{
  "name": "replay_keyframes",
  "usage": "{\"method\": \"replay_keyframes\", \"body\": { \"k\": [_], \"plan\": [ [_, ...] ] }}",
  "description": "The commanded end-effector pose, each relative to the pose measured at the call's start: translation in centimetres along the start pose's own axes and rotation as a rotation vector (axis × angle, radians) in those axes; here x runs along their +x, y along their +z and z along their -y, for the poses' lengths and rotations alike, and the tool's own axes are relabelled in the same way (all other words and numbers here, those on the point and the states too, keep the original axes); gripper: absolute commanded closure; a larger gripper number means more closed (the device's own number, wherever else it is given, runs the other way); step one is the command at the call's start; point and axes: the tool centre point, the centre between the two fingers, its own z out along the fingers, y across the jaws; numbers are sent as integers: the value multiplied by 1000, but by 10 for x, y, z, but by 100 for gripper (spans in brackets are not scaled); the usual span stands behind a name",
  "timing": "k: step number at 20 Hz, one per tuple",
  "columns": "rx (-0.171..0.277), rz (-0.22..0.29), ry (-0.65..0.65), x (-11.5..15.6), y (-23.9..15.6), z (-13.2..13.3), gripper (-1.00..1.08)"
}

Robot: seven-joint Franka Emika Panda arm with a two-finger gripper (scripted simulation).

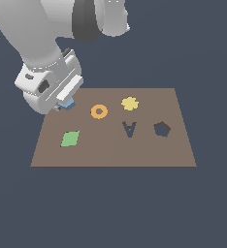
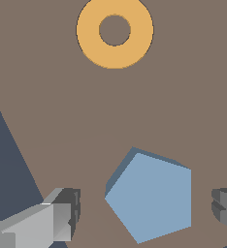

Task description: Insert a designated object into the corresponding slot on a board.

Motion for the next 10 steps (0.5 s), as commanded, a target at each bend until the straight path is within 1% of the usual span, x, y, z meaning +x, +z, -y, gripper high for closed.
{"method": "replay_keyframes", "body": {
  "k": [1,5,10],
  "plan": [
    [0,0,-7,-1,0,-1,-92],
    [0,0,-3,0,3,-1,-92],
    [0,0,-6,0,17,-1,-92]
  ]
}}
